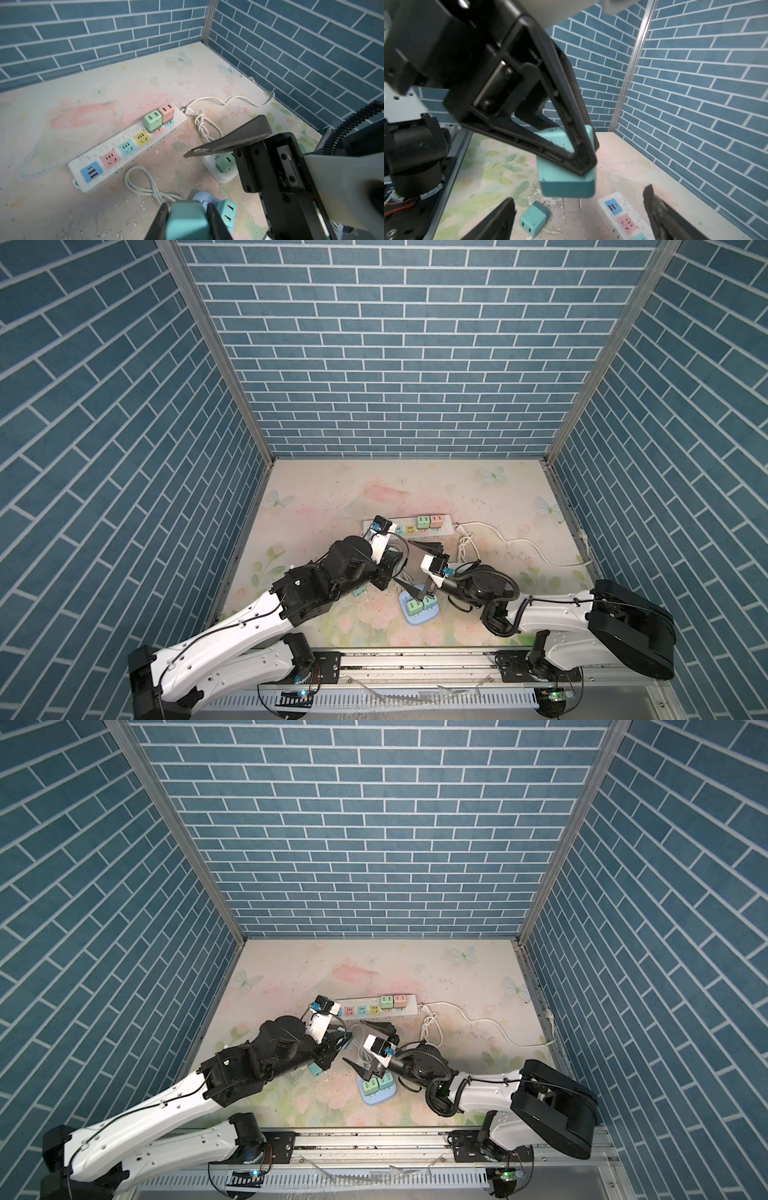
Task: Insert plugs into power strip
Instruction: Insert the plug into the socket.
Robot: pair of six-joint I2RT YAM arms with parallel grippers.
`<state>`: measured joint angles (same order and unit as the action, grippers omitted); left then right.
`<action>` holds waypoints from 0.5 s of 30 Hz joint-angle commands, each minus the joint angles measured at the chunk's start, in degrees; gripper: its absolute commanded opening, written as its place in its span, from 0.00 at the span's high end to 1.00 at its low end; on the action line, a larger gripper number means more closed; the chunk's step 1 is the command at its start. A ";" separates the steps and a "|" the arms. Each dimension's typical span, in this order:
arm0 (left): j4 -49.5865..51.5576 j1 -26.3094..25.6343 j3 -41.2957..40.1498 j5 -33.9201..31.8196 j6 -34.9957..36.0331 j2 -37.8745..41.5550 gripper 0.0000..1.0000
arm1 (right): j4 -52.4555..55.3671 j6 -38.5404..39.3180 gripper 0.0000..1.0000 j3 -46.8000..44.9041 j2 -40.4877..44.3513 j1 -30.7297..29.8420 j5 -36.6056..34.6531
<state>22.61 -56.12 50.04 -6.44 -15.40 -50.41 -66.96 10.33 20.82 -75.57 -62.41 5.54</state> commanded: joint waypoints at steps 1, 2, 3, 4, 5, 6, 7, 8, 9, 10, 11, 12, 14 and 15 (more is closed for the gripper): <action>2.46 -0.08 2.81 -4.71 6.64 1.82 1.00 | 1.36 2.80 0.01 -0.03 4.30 1.15 -6.49; 2.00 -0.09 3.19 -4.92 9.29 2.28 1.00 | 1.88 2.86 0.01 0.01 6.26 1.90 -7.08; 1.46 -0.12 3.51 -4.77 12.40 2.73 1.00 | 2.63 2.65 0.01 0.22 8.52 2.85 -7.56; 1.18 -0.13 3.85 -4.84 14.69 3.06 1.00 | 3.80 2.19 0.01 0.76 10.55 3.92 -7.93; 0.98 -0.14 4.41 -5.43 17.06 3.26 1.00 | 5.88 1.33 0.01 1.89 12.95 5.25 -8.13; 1.15 -0.06 5.11 -6.27 19.23 3.23 1.00 | 8.96 0.36 0.01 3.60 15.13 7.00 -8.10; 1.35 -0.11 5.83 -6.95 21.61 3.08 1.00 | 12.02 -0.25 0.01 5.59 16.56 8.18 -8.26; 1.68 -0.12 6.68 -7.85 24.11 2.75 1.00 | 15.86 -0.70 0.01 8.25 17.83 9.36 -9.16; 1.98 -0.13 7.43 -8.77 26.57 2.40 1.00 | 18.61 -1.07 0.01 11.04 18.31 10.39 -10.31; 2.12 -0.12 8.05 -9.91 28.29 1.94 1.00 | 21.02 -1.10 0.01 13.77 18.38 11.20 -10.79; 2.30 -0.05 8.62 -10.67 31.03 1.32 1.00 | 23.86 -1.06 0.01 17.00 18.16 11.93 -10.98; 2.35 -0.08 9.06 -10.53 34.20 0.77 1.00 | 27.44 -0.72 0.01 20.69 17.65 12.55 -11.12; 1.97 0.00 9.46 -10.53 39.25 -0.72 1.00 | 33.22 -0.17 0.01 26.07 16.46 13.01 -12.62; 1.60 0.10 9.55 -10.29 42.05 -1.56 1.00 | 35.77 -0.24 0.01 27.77 15.98 13.36 -14.27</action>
<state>23.92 -56.12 58.50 -15.25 14.90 -50.17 -42.00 10.31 44.12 -58.83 -49.76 -4.91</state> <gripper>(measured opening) 0.293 0.988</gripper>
